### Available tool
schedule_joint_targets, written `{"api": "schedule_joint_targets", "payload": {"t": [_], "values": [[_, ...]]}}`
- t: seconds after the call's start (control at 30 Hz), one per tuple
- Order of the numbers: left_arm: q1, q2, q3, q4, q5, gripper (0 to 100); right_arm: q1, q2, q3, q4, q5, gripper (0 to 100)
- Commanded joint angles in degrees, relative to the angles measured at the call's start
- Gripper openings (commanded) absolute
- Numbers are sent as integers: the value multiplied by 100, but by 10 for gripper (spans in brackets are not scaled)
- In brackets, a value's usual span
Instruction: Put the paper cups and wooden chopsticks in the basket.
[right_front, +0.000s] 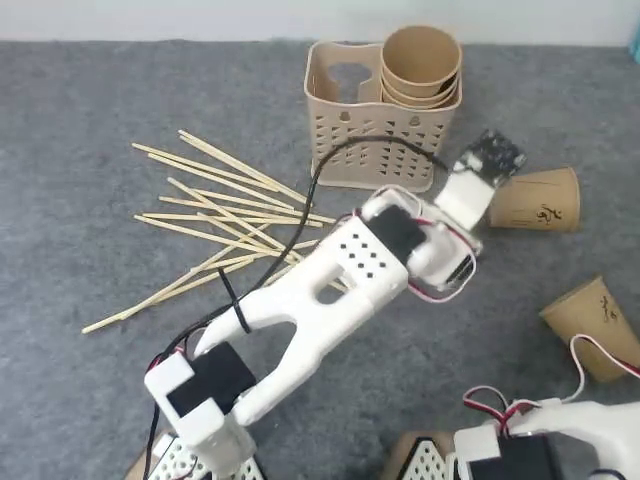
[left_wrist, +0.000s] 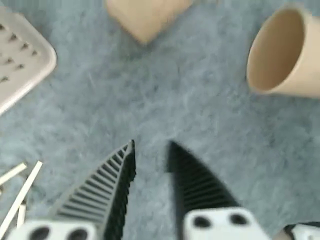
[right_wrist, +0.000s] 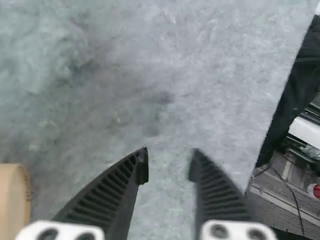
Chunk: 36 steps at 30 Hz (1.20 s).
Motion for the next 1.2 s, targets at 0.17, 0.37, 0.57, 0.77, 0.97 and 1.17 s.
{"api": "schedule_joint_targets", "payload": {"t": [0.17,0.37,0.57,0.77,0.97,1.17], "values": [[-1495,-923,154,765,53,13,-1367,-435,-941,1648,-343,47],[-1908,-1758,954,844,53,13,-1429,-637,-563,1895,-457,24],[-1916,-2681,1648,721,62,13,-1103,-637,-211,1903,-448,24],[-1916,-3200,2308,264,53,13,-1095,-593,132,1543,-501,25],[-2321,-3358,2396,264,53,13,-1569,-576,571,549,-1002,25],[-2743,-3367,2615,237,62,13,-2334,-576,519,31,-1407,25]]}}
